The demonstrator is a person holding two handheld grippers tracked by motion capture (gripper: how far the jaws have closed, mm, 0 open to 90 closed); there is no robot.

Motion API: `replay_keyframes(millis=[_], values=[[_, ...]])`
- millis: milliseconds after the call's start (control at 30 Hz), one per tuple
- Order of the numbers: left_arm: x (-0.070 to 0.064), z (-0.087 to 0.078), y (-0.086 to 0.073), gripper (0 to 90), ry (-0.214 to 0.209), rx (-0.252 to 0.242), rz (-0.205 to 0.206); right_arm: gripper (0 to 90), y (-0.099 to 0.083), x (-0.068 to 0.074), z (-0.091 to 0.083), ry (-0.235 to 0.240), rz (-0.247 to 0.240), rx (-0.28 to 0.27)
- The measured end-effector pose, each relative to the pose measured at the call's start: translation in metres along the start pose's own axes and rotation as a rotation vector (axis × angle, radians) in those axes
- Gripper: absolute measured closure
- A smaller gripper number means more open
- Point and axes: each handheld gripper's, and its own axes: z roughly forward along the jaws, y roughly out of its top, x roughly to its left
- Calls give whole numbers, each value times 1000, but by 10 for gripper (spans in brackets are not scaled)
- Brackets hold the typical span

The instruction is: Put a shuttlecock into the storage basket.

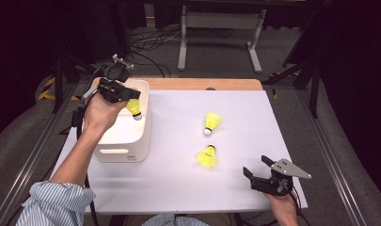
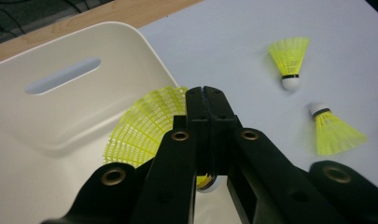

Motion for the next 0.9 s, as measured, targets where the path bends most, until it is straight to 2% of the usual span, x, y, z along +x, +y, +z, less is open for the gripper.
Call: replay_keyframes(millis=[500, 667, 900], values=[[16, 30, -2, 900, 29, 31, -25, 143, 0, 0, 0, 3, 1, -1], [22, 41, -4, 900, 30, 33, -35, 143, 0, 0, 0, 4, 1, 1], [29, 57, -5, 900, 32, 60, -43, 142, 0, 0, 0, 7, 0, 1]])
